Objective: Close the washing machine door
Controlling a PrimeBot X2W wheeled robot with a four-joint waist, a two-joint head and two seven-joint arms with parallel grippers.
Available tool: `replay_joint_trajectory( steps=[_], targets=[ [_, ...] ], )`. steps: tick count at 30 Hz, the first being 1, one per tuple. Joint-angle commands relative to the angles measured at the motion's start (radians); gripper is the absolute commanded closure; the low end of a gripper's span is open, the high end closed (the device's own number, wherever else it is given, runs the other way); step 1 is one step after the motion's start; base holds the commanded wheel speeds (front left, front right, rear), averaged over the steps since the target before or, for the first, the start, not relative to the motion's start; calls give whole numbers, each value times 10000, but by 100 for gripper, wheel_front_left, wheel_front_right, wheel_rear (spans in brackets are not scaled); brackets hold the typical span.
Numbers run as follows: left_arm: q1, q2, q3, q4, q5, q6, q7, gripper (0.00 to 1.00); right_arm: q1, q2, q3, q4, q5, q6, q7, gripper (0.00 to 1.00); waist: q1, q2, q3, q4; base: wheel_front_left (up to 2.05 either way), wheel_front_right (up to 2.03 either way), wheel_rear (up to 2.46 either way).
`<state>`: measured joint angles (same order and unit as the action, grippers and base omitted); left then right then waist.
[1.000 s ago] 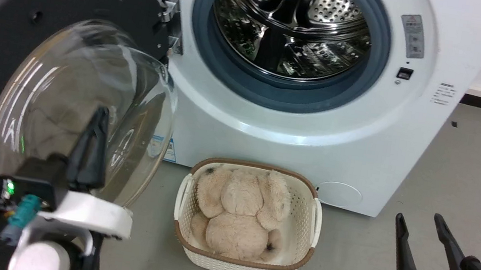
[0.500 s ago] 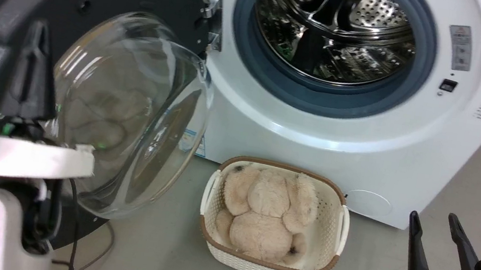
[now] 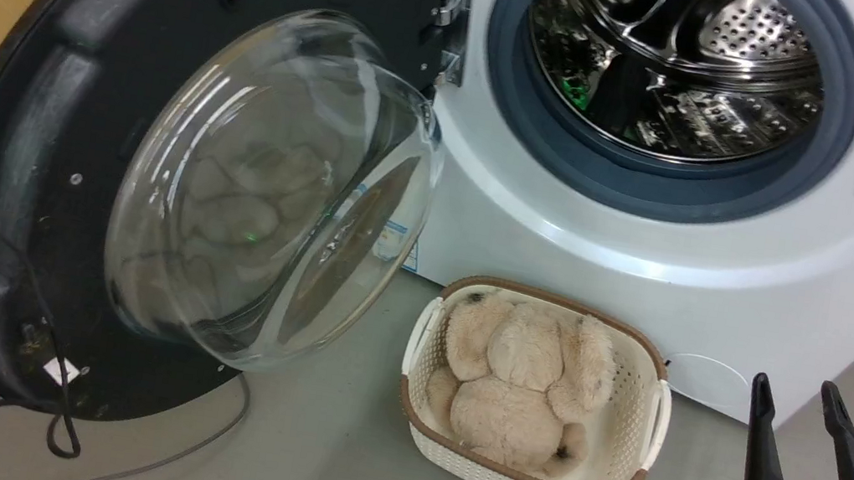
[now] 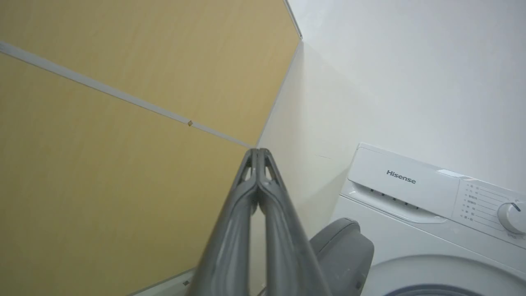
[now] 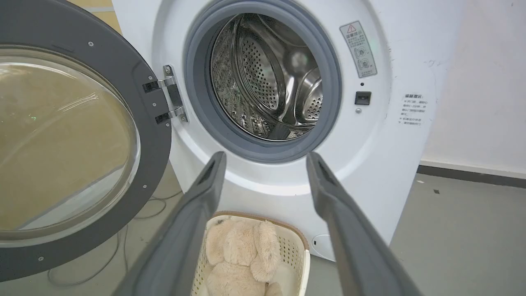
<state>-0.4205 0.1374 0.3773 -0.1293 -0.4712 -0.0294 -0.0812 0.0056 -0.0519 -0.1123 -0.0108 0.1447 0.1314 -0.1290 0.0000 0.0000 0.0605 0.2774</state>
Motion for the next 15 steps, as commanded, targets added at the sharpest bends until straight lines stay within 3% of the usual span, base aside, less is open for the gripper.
replay_joint_trajectory(
  steps=[1,9,15],
  targets=[
    [-300,53,280,133,-435,102,134,100,-3,9,-46,5,107,-4,-98,0,0,0,22,101,0,0,0],
    [-387,263,1870,1616,-2562,483,1140,100,-62,10,-172,-13,217,-4,-265,0,0,0,178,440,0,0,0],
    [-74,140,2465,2805,-3897,99,2197,100,-62,11,-294,-5,268,-5,-390,0,0,0,265,655,0,0,0]
  ],
)
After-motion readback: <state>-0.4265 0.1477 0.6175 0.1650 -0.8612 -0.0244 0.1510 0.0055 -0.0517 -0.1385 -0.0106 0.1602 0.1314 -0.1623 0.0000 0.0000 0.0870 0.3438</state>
